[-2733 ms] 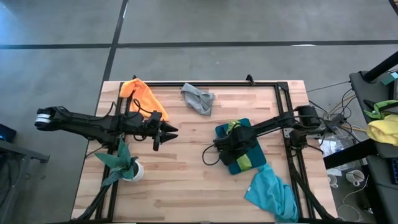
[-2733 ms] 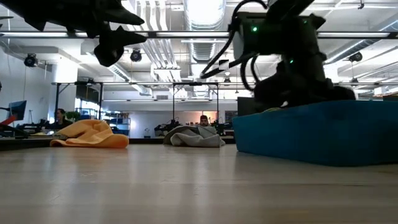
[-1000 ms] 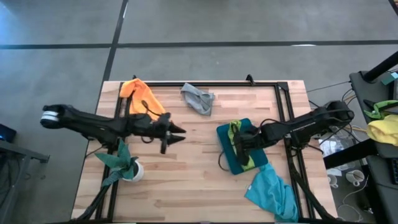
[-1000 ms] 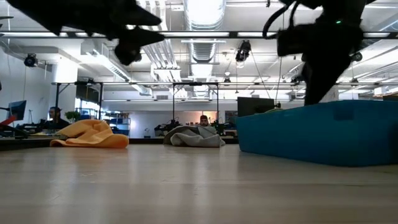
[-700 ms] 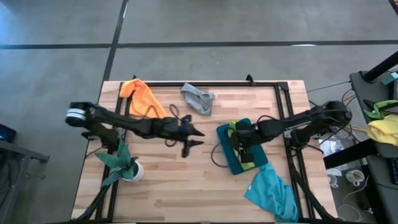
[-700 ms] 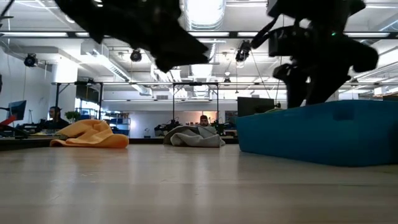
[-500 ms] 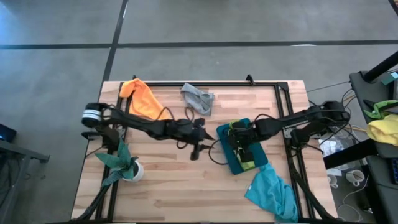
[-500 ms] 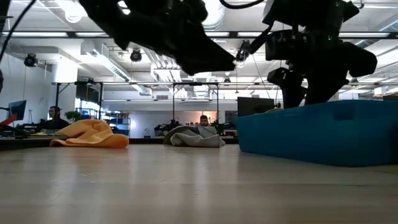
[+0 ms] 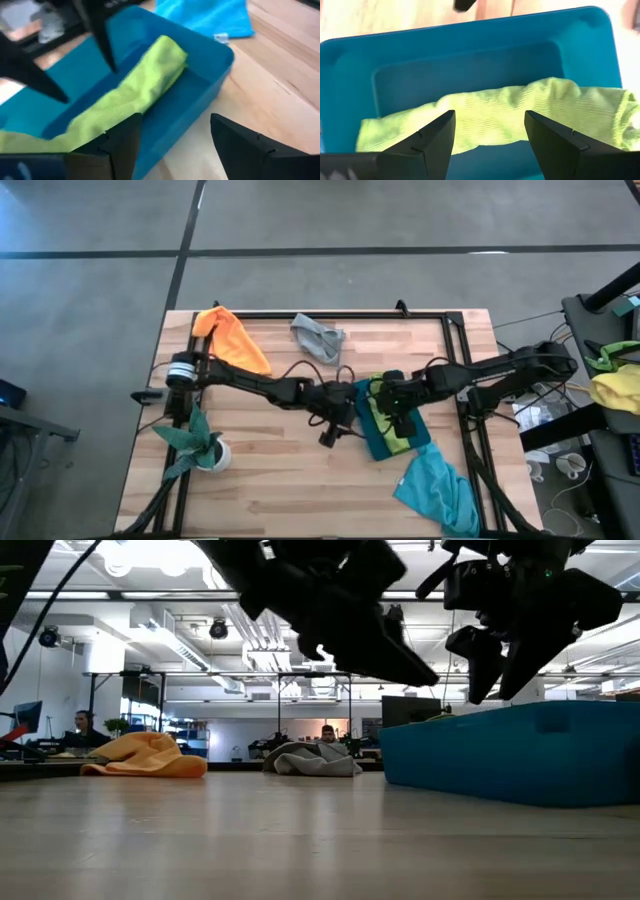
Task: Roll microfiber towels into tight, uniform cylinder then place into a basket
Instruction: Move the blue bin to the top right of the table
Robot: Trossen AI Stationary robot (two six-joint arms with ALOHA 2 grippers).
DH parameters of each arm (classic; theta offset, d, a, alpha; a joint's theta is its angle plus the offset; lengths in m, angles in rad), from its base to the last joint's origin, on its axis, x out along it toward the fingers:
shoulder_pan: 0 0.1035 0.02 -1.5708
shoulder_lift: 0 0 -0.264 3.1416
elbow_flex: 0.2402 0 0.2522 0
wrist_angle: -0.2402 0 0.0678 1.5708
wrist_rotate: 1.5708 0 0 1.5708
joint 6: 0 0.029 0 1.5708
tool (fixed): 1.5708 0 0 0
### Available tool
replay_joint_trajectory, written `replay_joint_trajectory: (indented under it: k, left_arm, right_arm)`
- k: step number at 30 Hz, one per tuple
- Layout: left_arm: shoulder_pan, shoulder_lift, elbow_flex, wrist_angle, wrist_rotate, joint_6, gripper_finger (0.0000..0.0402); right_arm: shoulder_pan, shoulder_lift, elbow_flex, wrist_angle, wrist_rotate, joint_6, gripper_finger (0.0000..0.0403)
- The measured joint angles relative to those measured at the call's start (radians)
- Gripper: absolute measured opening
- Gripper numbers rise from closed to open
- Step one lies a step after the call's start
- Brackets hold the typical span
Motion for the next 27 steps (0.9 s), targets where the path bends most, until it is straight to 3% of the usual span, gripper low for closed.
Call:
replay_joint_trajectory:
  k: [10, 17, 24, 27]
  left_arm:
    - [0.005, 0.079, 0.027, -0.015, -0.003, 0.144, 0.0202]
    - [-0.001, 0.130, 0.027, 0.105, -0.007, 0.138, 0.0109]
    - [-0.014, 0.125, 0.024, 0.064, -0.003, 0.136, 0.0020]
    - [-0.022, 0.122, 0.016, 0.048, -0.003, 0.133, 0.0004]
  right_arm:
    - [0.001, 0.091, -0.008, 0.090, -0.051, -0.028, 0.0233]
    - [0.001, 0.171, -0.009, 0.120, -0.052, -0.063, 0.0233]
    - [0.000, 0.184, -0.010, 0.155, -0.075, -0.106, 0.0233]
    - [0.001, 0.209, -0.010, 0.192, -0.098, -0.171, 0.0233]
